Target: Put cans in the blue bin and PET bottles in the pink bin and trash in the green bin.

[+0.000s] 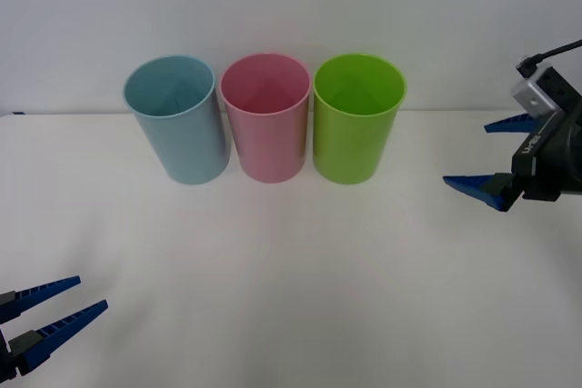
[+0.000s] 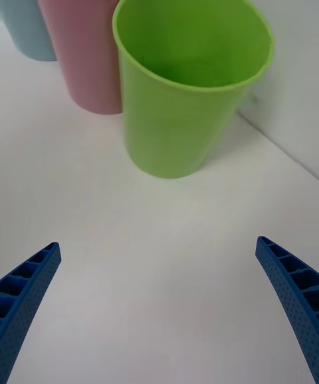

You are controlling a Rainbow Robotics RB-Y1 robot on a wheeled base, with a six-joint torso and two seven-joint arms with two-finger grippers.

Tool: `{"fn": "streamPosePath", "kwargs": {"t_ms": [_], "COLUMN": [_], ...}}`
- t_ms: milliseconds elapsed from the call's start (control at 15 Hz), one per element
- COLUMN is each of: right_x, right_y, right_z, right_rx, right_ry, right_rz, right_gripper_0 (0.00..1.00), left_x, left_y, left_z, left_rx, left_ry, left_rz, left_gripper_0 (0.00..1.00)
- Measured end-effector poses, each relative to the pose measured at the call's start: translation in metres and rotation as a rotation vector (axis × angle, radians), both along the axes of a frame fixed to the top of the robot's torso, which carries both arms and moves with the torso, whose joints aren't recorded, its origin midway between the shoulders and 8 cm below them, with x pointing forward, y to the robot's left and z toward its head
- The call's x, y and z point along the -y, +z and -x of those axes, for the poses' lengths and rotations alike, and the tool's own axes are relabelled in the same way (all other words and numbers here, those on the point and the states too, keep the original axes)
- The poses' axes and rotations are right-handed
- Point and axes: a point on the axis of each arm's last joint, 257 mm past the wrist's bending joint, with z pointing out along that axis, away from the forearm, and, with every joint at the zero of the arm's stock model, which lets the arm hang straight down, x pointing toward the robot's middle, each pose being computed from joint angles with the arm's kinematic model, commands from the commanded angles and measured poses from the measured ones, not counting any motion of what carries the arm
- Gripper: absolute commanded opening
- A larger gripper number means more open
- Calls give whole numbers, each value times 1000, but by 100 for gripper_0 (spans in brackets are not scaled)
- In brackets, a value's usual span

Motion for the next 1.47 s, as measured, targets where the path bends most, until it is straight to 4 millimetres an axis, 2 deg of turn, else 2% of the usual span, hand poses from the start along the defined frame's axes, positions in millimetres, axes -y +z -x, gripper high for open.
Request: {"fn": "streamPosePath", "kwargs": {"t_ms": [267, 867, 1267, 1467], "right_x": [12, 9, 21, 27], "right_y": [-36, -108, -138, -146], "right_z": [22, 79, 95, 97], "right_rx": [8, 6, 45, 65], "right_ry": [0, 112, 188, 203], "right_rz": [-34, -165, -200, -206], "right_gripper_0": [100, 100, 100, 100], "left_x": [0, 0, 0, 0], "left_y": [0, 0, 0, 0], "left_z": [0, 0, 0, 0], "left_rx": [0, 0, 0, 0], "left_ry": [0, 0, 0, 0], "left_rz": [0, 0, 0, 0], "left_gripper_0": [100, 100, 100, 100]}}
